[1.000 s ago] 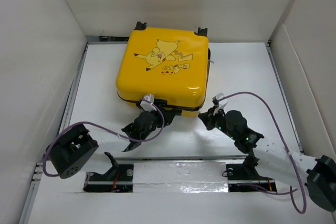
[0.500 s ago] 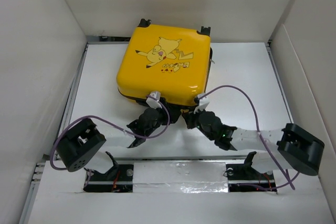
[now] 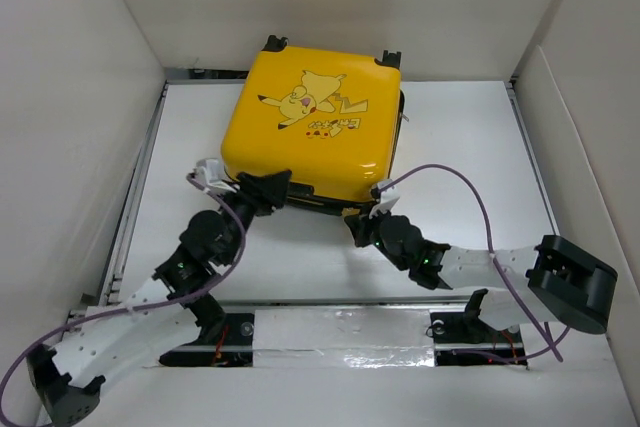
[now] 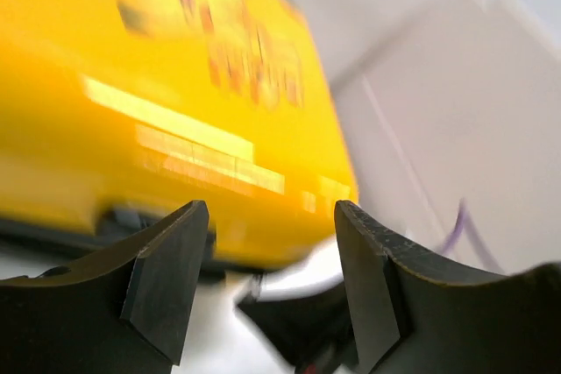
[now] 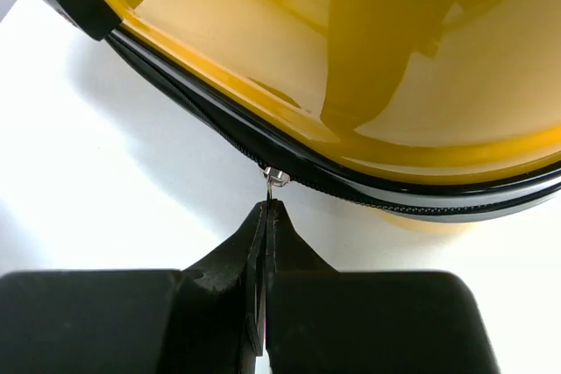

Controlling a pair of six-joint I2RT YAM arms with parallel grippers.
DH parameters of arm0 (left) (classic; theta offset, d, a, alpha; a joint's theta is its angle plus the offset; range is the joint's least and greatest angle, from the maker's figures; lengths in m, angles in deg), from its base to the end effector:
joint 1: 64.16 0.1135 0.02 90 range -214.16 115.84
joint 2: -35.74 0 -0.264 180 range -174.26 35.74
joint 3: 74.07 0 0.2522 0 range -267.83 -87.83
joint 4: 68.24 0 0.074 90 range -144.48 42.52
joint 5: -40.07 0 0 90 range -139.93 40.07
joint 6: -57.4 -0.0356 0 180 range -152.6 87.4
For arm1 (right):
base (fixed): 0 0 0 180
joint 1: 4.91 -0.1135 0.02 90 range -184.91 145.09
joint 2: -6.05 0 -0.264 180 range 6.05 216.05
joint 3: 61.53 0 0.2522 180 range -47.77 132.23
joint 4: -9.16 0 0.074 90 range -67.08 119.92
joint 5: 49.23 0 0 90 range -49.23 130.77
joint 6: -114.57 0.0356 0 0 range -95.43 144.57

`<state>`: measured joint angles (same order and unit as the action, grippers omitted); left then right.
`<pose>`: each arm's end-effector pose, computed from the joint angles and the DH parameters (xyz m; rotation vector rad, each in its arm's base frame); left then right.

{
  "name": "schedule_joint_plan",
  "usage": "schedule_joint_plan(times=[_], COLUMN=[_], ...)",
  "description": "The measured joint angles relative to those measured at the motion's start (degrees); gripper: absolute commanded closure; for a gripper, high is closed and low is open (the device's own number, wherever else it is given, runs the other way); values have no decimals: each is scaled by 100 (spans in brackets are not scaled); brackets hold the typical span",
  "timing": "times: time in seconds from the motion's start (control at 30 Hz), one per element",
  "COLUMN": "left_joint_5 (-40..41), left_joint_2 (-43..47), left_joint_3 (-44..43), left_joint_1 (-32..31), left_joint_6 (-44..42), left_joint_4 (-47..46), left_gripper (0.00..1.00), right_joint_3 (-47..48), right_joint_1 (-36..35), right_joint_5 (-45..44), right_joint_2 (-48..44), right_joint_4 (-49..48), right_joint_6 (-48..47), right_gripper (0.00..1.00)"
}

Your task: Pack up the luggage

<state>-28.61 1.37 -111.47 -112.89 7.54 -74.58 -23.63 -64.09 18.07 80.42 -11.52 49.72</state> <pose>0.1151 -0.1115 0.2933 -0.2140 1.4829 -1.0103 0.1422 0.2115 0.1888 -0.2736 1.8570 0.6662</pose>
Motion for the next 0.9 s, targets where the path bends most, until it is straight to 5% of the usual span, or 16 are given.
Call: schedule_joint_plan(times=[0.13, 0.3, 0.57, 0.9], left_joint_5=[824, 1198, -970, -2330], left_joint_2=[7, -459, -2754, -4439], left_joint_3=[-1215, -1521, -1639, -1952], left_joint_1=[616, 2120, 5359, 5392], left_joint_6=[-175, -101, 343, 667], left_joint_4=[719, 872, 767, 129], left_gripper=[40, 36, 40, 40], right_joint_3=[-39, -70, -74, 96], right_joint_1=[-9, -9, -9, -11], right_joint_5=[20, 68, 151, 210], right_joint_2=[-37, -109, -304, -140], right_joint_4=[13, 22, 179, 356], right_joint_6=[-46, -168, -391, -549], right_gripper=[100, 100, 100, 100])
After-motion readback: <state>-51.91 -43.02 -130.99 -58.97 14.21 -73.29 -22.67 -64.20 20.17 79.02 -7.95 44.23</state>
